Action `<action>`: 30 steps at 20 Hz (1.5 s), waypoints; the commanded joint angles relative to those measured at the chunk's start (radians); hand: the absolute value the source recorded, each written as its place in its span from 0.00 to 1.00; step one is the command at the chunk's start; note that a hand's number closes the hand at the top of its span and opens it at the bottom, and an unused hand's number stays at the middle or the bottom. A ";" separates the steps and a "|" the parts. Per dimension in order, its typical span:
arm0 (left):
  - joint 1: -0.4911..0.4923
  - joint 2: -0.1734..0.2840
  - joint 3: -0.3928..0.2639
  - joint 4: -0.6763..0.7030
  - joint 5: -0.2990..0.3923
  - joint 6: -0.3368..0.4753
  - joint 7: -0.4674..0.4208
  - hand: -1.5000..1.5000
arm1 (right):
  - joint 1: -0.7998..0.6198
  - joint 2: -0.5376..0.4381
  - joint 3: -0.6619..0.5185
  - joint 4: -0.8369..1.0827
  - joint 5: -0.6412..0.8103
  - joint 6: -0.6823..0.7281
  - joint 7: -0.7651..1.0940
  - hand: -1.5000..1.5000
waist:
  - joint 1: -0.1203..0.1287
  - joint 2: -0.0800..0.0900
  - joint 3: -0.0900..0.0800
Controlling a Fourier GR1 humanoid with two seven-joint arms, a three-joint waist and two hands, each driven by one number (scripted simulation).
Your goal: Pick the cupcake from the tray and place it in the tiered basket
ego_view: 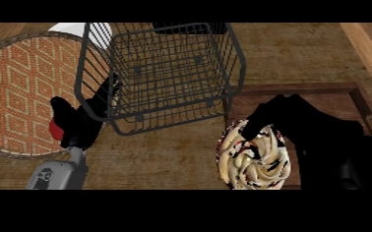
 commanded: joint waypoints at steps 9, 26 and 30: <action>-0.043 -0.026 -0.016 0.033 0.000 -0.022 0.017 0.50 | -0.461 0.004 -0.310 0.425 -0.265 -0.025 0.176 1.00 | 0.009 0.008 -0.001; -0.044 -0.060 -0.023 0.020 -0.023 -0.027 -0.001 0.50 | -0.732 0.005 -0.314 1.234 -0.373 -0.589 -0.103 1.00 | 0.040 0.018 0.000; -0.091 -0.074 -0.040 0.028 -0.030 -0.022 0.039 0.50 | -0.693 0.005 -0.293 1.199 -0.545 -0.809 -0.111 1.00 | 0.060 0.021 0.001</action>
